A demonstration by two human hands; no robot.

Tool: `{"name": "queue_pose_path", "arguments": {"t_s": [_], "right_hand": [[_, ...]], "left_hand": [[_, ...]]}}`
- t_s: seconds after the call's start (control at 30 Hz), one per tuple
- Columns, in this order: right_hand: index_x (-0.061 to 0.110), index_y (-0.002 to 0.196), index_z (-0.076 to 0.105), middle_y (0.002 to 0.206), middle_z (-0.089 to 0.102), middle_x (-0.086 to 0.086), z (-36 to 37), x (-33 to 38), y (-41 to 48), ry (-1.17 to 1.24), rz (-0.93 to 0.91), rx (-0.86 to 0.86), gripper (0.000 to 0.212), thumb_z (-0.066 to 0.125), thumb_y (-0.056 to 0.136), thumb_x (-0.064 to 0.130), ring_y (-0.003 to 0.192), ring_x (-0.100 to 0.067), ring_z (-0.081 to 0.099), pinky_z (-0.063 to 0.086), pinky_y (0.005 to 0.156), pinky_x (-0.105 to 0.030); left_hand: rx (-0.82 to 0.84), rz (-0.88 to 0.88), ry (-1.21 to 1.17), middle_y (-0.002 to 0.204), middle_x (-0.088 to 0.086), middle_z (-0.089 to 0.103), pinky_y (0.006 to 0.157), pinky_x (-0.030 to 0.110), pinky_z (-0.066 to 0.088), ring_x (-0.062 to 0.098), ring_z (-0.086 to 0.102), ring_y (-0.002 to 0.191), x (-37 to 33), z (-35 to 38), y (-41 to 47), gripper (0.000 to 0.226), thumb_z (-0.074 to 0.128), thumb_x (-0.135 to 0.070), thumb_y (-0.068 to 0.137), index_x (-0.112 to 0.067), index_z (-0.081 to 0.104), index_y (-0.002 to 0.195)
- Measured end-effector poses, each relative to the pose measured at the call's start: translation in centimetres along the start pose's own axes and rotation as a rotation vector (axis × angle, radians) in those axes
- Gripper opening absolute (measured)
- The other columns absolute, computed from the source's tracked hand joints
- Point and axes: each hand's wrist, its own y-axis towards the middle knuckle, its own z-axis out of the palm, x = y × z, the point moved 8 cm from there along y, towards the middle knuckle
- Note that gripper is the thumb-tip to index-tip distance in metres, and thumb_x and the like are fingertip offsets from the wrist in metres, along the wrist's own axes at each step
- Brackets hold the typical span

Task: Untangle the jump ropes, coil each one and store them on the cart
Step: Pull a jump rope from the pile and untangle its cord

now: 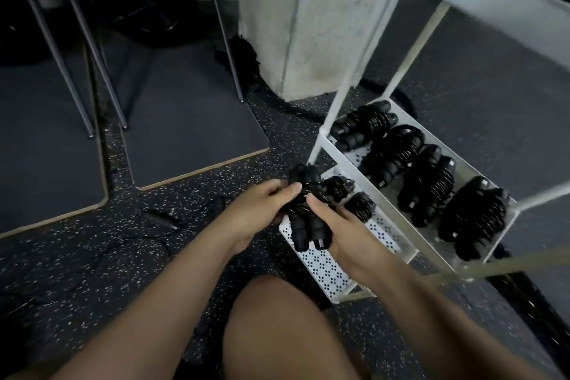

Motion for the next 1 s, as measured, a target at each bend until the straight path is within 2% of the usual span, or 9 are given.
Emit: {"name": "queue_pose_path", "arguments": {"t_s": [0.1, 0.23, 0.33, 0.47, 0.53, 0.6, 0.77, 0.93, 1.0], "right_hand": [[0.022, 0.129, 0.076, 0.111, 0.078, -0.016, -3.6, -2.1, -0.3, 0.000, 0.020, -0.164, 0.044, 0.075, 0.096, 0.052, 0.096, -0.020, 0.070, 0.053, 0.101, -0.041], [0.025, 0.113, 0.080, 0.104, 0.082, -0.004, -8.4, -4.5, -0.2, -0.058, 0.056, -0.433, 0.038, 0.078, 0.092, 0.057, 0.104, -0.029, 0.074, 0.056, 0.094, -0.045], [0.018, 0.114, 0.077, 0.096, 0.081, -0.003, -11.5, -5.8, -0.3, -0.024, 0.063, -0.598, 0.035, 0.074, 0.097, 0.048, 0.088, -0.021, 0.073, 0.052, 0.074, -0.034], [0.022, 0.095, 0.071, 0.098, 0.077, -0.005, -14.1, -7.3, -0.4, -0.050, 0.132, -0.808, 0.029, 0.073, 0.097, 0.051, 0.089, -0.022, 0.071, 0.057, 0.084, -0.040], [0.015, 0.088, 0.071, 0.083, 0.072, -0.006, -14.9, -7.5, -0.6, -0.056, 0.139, -0.887, 0.033, 0.069, 0.101, 0.045, 0.076, -0.021, 0.065, 0.053, 0.076, -0.037], [0.008, 0.087, 0.070, 0.076, 0.067, -0.007, -16.0, -8.0, -0.4, -0.051, 0.161, -0.945, 0.035, 0.067, 0.103, 0.040, 0.070, -0.023, 0.061, 0.051, 0.075, -0.039], [0.010, 0.070, 0.039, 0.076, 0.053, -0.008, -17.7, -9.7, 0.5, 0.018, 0.256, -1.024, 0.046, 0.062, 0.107, 0.025, 0.074, -0.025, 0.055, 0.053, 0.089, -0.049], [0.007, 0.078, 0.043, 0.103, 0.061, -0.017, -18.3, -10.4, 2.4, -0.053, 0.279, -1.057, 0.044, 0.064, 0.107, 0.032, 0.108, -0.036, 0.062, 0.049, 0.106, -0.051], [-0.004, 0.117, 0.057, 0.122, 0.066, -0.023, -18.4, -11.6, 2.9, -0.044, 0.290, -1.062, 0.044, 0.068, 0.104, 0.038, 0.117, -0.041, 0.064, 0.051, 0.099, -0.046]], "left_hand": [[0.025, -0.024, 0.048, 0.112, -0.005, 0.080, 0.100, 0.039, 0.058, 0.011, 0.073, 0.101, 1.7, 2.9, 3.2, 0.027, 0.074, -0.048, 0.098, -0.029, 0.076, 0.117], [0.089, -0.059, 0.052, 0.115, -0.006, 0.078, 0.079, 0.028, 0.054, 0.013, 0.077, 0.099, 3.5, 6.7, 6.6, 0.023, 0.072, -0.034, 0.102, -0.025, 0.072, 0.124], [0.073, -0.004, 0.098, 0.114, 0.003, 0.078, 0.071, 0.023, 0.052, 0.016, 0.073, 0.094, 4.8, 8.7, 9.1, 0.028, 0.074, -0.029, 0.101, -0.017, 0.071, 0.127], [0.059, 0.149, 0.390, 0.123, -0.007, 0.072, 0.088, 0.025, 0.052, 0.015, 0.069, 0.106, 5.8, 9.8, 11.4, 0.021, 0.075, -0.030, 0.100, -0.020, 0.072, 0.118], [0.092, 0.281, 0.582, 0.126, -0.004, 0.071, 0.087, 0.023, 0.050, 0.014, 0.067, 0.109, 5.5, 10.7, 12.1, 0.021, 0.075, -0.027, 0.099, -0.023, 0.071, 0.120], [0.087, 0.402, 0.754, 0.130, 0.003, 0.067, 0.099, 0.030, 0.050, 0.022, 0.059, 0.127, 5.0, 11.6, 12.7, 0.027, 0.075, -0.029, 0.097, -0.023, 0.070, 0.123], [0.021, 0.503, 1.059, 0.153, -0.004, 0.040, 0.115, 0.048, 0.032, 0.024, 0.035, 0.144, 5.3, 12.6, 13.9, 0.044, 0.067, -0.046, 0.095, -0.036, 0.062, 0.137], [0.076, 0.396, 1.122, 0.165, -0.005, 0.033, 0.123, 0.052, 0.022, 0.022, 0.019, 0.154, 6.5, 13.3, 15.6, 0.059, 0.059, -0.055, 0.100, -0.049, 0.043, 0.156], [0.032, 0.376, 1.119, 0.162, -0.007, 0.035, 0.121, 0.051, 0.020, 0.020, 0.018, 0.154, 7.2, 12.6, 16.1, 0.058, 0.060, -0.056, 0.099, -0.051, 0.044, 0.155]]}}
